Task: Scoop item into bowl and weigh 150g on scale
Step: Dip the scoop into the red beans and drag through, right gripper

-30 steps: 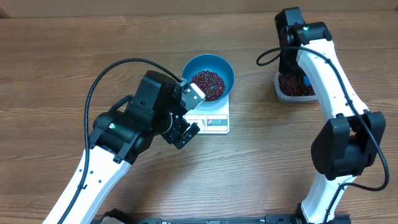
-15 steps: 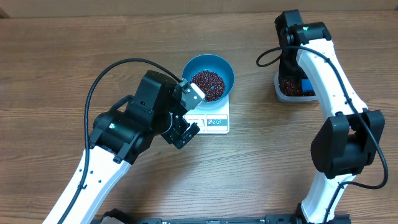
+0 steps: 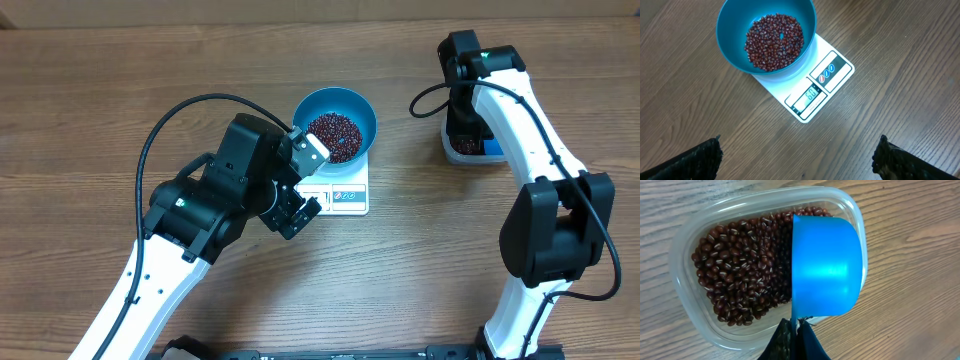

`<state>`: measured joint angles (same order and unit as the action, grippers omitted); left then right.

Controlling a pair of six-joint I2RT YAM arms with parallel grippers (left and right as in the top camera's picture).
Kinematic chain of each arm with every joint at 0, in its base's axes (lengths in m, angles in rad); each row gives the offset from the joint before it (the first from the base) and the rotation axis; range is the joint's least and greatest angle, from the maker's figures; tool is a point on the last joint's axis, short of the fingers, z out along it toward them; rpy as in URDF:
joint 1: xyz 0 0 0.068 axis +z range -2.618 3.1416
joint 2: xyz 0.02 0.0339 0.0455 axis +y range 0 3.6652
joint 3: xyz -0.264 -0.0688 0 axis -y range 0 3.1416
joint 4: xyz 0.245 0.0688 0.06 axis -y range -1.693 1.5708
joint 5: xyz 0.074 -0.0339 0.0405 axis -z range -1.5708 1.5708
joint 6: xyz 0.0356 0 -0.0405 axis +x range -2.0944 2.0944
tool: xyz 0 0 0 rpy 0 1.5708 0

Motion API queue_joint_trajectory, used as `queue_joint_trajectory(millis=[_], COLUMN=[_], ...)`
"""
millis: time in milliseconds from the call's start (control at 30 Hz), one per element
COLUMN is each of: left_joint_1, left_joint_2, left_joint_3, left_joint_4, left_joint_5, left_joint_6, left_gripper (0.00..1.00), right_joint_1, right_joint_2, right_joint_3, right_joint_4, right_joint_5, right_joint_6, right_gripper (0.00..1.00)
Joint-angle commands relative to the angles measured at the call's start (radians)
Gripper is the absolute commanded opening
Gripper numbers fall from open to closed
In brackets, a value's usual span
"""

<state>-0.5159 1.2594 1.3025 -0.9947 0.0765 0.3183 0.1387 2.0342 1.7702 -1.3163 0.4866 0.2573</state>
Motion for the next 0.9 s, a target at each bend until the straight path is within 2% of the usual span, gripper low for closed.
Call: queue_joint_trajectory(millis=[0, 533, 867], left_joint_1=[0.007, 0.007, 0.007], left_joint_2=[-0.003, -0.003, -0.003], left_joint_3=[0.023, 0.023, 0.023], left_joint_4=[0.005, 0.005, 0.005], left_joint_5=[-0.006, -0.006, -0.006], left_joint_6=[0.018, 0.018, 0.018], left_gripper=[1.0, 1.0, 1.0], right_joint_1=[-0.011, -0.012, -0.063], right_joint_2=[0.01, 0.01, -0.025], right_joint_3=[-0.016, -0.016, -0.014], right_joint_4=[0.006, 0.013, 0.055], right_joint_5=[-0.02, -0.205, -0.362], right_joint_6=[0.009, 0.005, 0.0], right_gripper=[0.04, 0.04, 0.04])
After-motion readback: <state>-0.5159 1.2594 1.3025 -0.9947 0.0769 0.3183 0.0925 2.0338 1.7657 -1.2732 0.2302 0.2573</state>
